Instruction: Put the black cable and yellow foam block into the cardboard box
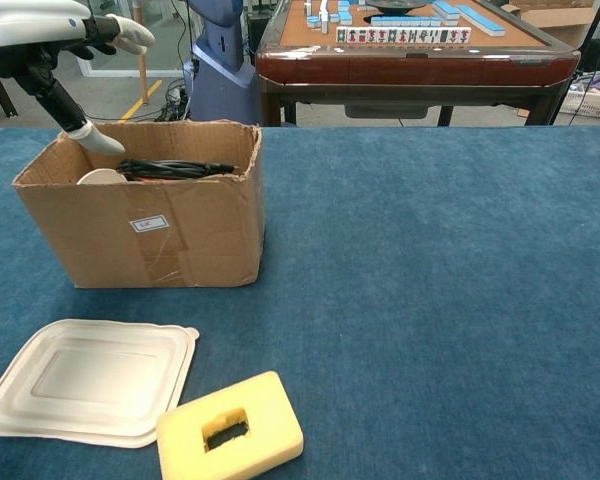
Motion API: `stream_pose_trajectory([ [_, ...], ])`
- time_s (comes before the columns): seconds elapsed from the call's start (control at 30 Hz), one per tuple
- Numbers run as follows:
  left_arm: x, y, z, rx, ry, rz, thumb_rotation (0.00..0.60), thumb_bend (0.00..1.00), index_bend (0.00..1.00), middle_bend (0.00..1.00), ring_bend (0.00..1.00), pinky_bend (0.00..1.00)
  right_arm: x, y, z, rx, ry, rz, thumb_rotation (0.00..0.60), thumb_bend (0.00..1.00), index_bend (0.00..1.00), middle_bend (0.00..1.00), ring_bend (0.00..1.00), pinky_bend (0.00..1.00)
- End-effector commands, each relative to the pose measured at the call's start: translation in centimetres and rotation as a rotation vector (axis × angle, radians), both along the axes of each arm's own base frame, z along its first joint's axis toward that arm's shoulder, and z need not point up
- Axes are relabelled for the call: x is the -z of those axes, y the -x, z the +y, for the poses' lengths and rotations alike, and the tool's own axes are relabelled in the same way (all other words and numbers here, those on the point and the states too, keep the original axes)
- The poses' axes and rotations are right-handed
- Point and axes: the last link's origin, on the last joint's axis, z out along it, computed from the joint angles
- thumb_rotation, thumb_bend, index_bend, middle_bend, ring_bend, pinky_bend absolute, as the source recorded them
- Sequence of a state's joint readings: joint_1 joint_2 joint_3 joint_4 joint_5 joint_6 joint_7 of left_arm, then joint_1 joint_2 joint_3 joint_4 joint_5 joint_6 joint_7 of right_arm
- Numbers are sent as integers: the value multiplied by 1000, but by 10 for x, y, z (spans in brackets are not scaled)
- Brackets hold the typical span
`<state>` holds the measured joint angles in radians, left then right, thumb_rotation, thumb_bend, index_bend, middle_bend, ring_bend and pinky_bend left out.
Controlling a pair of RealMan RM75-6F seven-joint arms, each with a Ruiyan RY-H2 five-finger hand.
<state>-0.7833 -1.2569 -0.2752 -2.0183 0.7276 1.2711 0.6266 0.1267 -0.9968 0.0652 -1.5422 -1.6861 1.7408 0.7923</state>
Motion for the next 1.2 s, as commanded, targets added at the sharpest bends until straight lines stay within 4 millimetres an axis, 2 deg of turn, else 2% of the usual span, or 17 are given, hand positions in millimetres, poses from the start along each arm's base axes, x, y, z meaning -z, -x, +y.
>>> stream_pose_trajectory([
  [0.03, -2, 1, -2, -8, 1, 1, 600, 115, 0, 0, 0, 33, 0, 1, 0, 1, -1, 9, 600, 0, 150, 164, 0, 0],
  [0.27, -9, 1, -17, 0, 39, 63, 600, 116, 0, 0, 0, 33, 3, 0, -1, 1, -10, 16, 600, 0, 149, 164, 0, 0],
  [0.47, -4, -9, -24, 30, 78, 79, 600, 116, 0, 0, 0, 33, 3, -1, 1, -2, -6, 14, 600, 0, 150, 164, 0, 0],
  [1.03, 12, -19, -3, 23, 156, 49, 600, 116, 0, 0, 0, 22, -8, 2, 4, -5, 19, -15, 600, 0, 150, 164, 0, 0],
  [1.2, 13, -24, 4, 1, 181, -38, 600, 116, 0, 0, 0, 21, -10, 3, 5, -5, 25, -24, 600, 0, 150, 164, 0, 0],
])
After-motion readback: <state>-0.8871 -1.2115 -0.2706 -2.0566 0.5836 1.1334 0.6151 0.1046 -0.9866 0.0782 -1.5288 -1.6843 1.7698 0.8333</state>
